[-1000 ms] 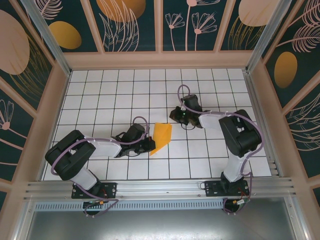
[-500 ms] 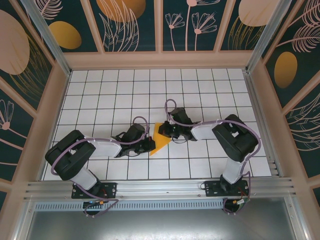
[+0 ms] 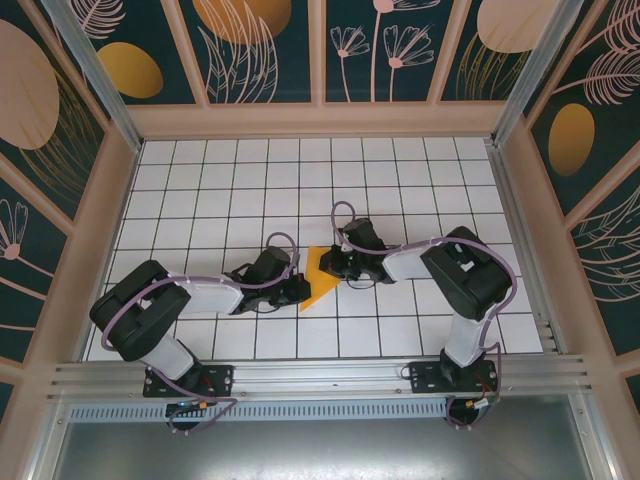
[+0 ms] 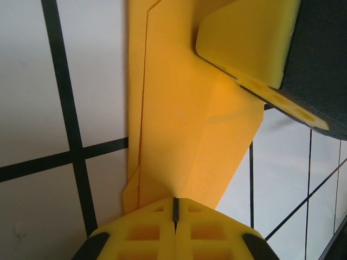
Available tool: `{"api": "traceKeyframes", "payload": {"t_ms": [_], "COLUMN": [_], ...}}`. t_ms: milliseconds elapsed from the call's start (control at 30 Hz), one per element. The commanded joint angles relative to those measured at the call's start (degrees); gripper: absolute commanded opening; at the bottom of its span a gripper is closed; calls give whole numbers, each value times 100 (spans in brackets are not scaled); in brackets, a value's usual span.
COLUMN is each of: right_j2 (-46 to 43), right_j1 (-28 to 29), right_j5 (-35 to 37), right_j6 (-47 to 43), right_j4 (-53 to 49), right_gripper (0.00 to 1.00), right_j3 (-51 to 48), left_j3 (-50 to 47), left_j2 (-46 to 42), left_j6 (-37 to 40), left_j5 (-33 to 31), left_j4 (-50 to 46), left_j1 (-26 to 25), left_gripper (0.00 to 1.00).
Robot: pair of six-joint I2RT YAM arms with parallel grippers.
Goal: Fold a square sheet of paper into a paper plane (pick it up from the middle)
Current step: Fourth fold the wing at the center of the table.
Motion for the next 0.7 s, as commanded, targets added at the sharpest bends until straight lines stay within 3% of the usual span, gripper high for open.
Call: {"api": "traceKeyframes", "payload": {"t_ms": [0,267,467,667], "right_j2": [180,235,274,270], "right_j1": [-201,-161,-150,-128], "right_j5": [390,316,291,300], "right_j6": [-105,6,78,82], "right_j4": [-208,-62,-30,-63], "right_gripper": [4,4,4,4], "right_j3": [-143,-286,-264,-234], "left_j3": [-38,813,1135,749], "left_j2": [-29,-383,242,618], "left_j6": [199,266,8,-271], "left_j5": [-154,-9,103,153], "left_j4": [-958,-1029,-781,-567], "left_j1": [-12,-19,-11,-11], "left_gripper": [6,13,14,12]}}
